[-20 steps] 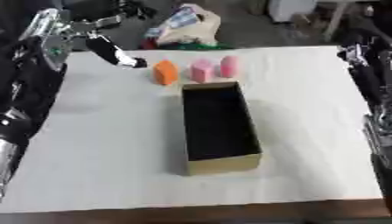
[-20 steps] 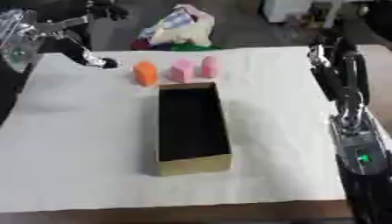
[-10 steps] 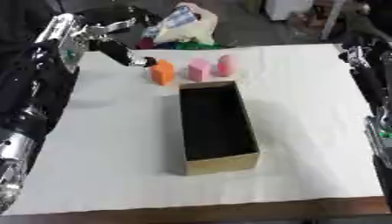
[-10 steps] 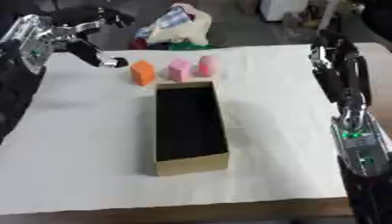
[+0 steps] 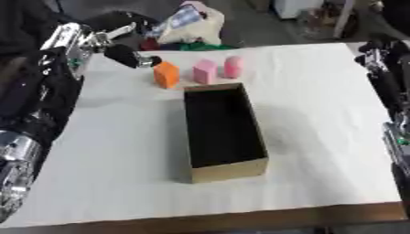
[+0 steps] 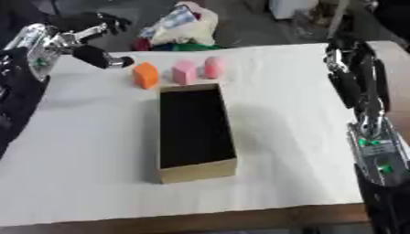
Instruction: Pick up objects on the table and place them in the box.
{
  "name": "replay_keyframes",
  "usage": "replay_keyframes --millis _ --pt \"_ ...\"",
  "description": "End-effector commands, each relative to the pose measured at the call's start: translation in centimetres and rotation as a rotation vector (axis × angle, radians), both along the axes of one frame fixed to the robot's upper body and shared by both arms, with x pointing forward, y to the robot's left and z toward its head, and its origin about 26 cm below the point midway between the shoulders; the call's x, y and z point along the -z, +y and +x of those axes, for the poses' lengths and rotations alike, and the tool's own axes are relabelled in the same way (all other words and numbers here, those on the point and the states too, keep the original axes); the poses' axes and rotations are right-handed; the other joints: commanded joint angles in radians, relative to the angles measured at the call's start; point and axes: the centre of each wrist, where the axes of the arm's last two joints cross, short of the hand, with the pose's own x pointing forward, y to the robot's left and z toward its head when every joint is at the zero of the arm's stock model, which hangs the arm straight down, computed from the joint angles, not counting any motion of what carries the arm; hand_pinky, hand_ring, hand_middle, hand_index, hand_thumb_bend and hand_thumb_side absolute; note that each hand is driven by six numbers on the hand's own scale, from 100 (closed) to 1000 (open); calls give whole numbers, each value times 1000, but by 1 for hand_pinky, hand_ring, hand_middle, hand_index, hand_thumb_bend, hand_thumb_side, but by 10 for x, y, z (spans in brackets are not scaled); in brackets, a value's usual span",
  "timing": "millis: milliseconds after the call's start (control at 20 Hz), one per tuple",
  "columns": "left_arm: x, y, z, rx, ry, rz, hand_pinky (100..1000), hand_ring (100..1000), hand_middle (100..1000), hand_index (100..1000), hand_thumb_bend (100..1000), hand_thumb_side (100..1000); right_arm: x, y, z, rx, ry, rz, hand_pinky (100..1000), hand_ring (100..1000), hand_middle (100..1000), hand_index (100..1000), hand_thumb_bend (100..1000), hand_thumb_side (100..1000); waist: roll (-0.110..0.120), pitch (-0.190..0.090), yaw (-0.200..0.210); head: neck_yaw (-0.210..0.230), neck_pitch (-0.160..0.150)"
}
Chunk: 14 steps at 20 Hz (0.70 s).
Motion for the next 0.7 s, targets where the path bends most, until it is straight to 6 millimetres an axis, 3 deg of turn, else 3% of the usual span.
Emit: replay_keyframes --millis 50,700 --pt "-16 0 2 -48 -47 -5 770 777 806 1000 426 707 -11 1 3 -13 -26 -1 678 615 613 826 100 767 -2 -11 -4 3 -9" --pt "-1 3 3 -151 -56 -5 731 745 776 1000 421 778 -13 0 4 -20 -30 8 677 615 612 825 100 778 0 22 -27 17 -21"
